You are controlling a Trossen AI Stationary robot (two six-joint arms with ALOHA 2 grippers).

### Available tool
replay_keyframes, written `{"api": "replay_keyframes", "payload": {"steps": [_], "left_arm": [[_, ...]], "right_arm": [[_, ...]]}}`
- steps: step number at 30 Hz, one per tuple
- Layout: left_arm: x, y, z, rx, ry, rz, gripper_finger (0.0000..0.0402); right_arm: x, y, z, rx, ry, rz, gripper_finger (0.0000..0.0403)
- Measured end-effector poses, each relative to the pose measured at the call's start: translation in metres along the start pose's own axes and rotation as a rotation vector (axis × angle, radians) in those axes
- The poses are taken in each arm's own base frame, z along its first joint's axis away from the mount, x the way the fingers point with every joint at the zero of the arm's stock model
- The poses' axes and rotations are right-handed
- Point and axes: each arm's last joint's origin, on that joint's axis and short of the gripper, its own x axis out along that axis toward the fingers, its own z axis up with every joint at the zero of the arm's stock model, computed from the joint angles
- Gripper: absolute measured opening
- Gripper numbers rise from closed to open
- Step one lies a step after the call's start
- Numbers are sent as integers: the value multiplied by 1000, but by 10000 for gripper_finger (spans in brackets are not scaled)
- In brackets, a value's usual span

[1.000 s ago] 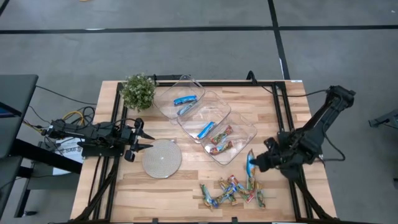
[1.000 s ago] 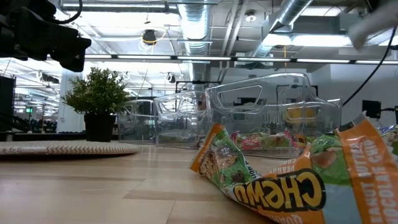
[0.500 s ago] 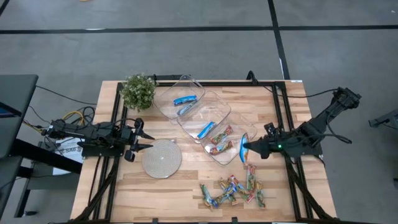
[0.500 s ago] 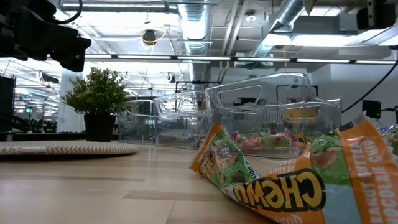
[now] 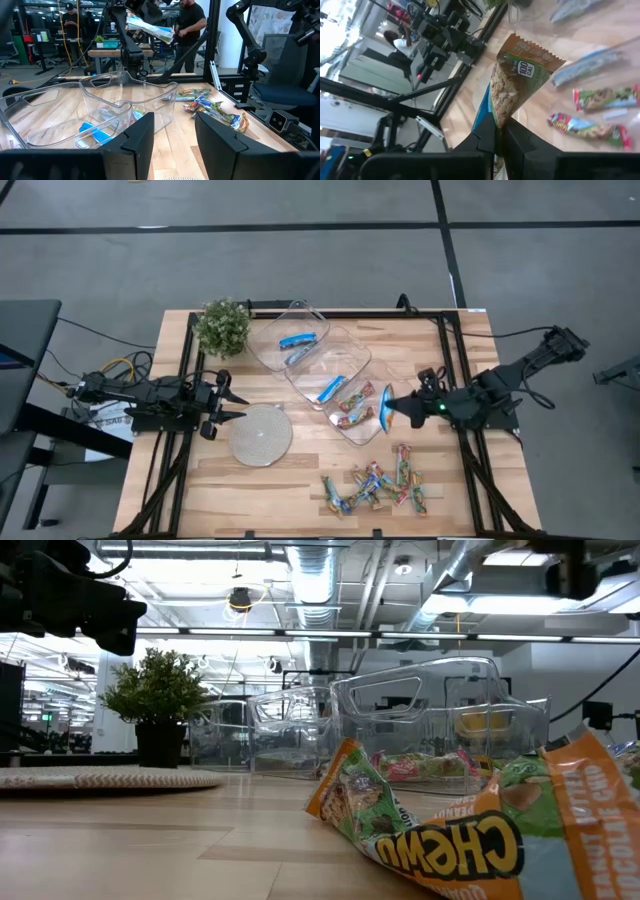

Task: Pick and place Granola Bars by type
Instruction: Put the yellow granola bar into the middle transparent bin

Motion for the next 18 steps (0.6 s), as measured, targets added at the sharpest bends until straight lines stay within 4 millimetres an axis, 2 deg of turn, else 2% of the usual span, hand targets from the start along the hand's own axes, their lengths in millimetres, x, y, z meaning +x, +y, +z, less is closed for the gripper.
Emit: {"api": "replay_keyframes", "payload": {"steps": [8, 18], "left_arm": [[0, 0, 0, 0, 0, 0, 138], [0, 0, 0, 0, 0, 0, 138]], "right_arm": [[17, -3, 32, -70, -101, 26, 9], [58, -16, 74, 2, -247, 43, 9]]}}
